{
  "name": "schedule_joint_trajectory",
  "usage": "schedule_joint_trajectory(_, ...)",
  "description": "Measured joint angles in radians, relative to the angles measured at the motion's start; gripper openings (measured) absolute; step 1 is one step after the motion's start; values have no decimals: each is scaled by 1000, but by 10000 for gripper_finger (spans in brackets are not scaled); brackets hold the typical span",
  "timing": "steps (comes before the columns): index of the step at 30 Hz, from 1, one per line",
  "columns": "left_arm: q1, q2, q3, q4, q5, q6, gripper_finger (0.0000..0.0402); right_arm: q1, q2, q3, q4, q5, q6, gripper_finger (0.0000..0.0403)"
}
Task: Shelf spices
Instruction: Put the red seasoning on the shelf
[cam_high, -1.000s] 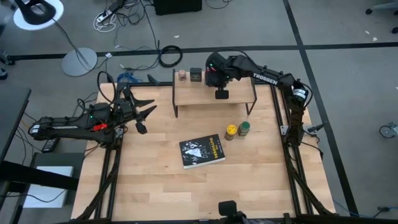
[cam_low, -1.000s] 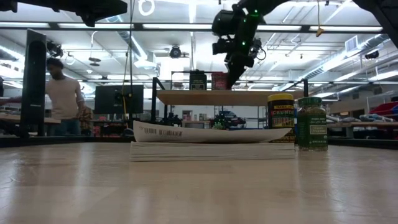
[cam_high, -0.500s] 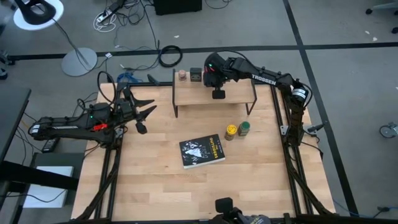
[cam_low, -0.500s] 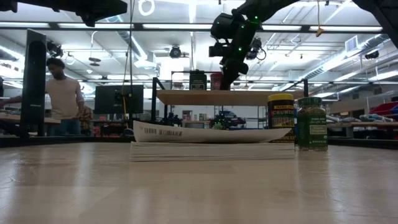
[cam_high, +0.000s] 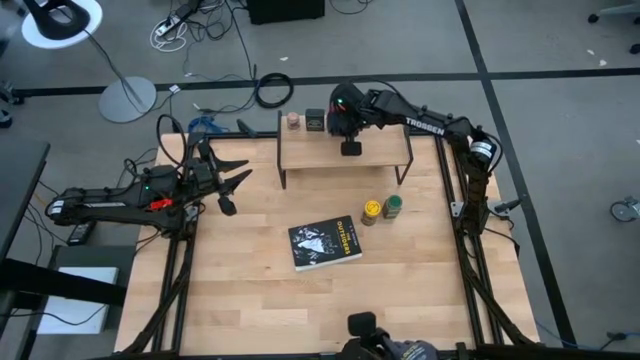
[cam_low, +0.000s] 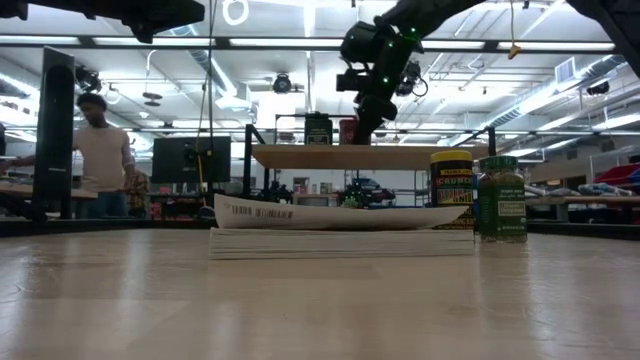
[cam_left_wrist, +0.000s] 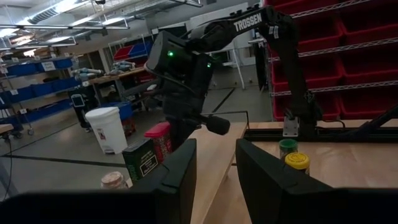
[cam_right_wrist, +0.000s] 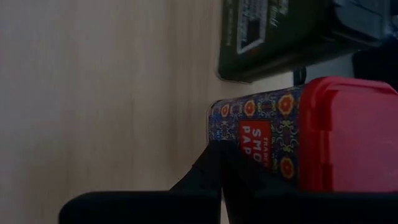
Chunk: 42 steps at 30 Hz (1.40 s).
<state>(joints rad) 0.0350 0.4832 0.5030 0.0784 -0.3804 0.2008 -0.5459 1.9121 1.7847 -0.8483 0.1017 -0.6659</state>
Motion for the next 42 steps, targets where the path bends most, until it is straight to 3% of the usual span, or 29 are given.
schedule_joint_trajectory(10, 0, 0, 0, -5, 0, 0, 117, -12, 0, 0, 2, -1, 3, 0)
schedule_joint_trajectory(18, 0, 0, 0, -5, 0, 0, 117, 63, 0, 1, -18, -6, 10, 0)
schedule_joint_trajectory(24, 0, 0, 0, -5, 0, 0, 117, 82, -10, 1, -48, 84, 21, 0)
schedule_joint_trajectory(31, 0, 0, 0, -9, 0, 2, 117, 95, -108, 1, 8, 122, 35, 0)
schedule_joint_trajectory(42, 0, 0, 0, -11, 0, -2, 117, -70, -138, 3, 127, 93, 65, 0)
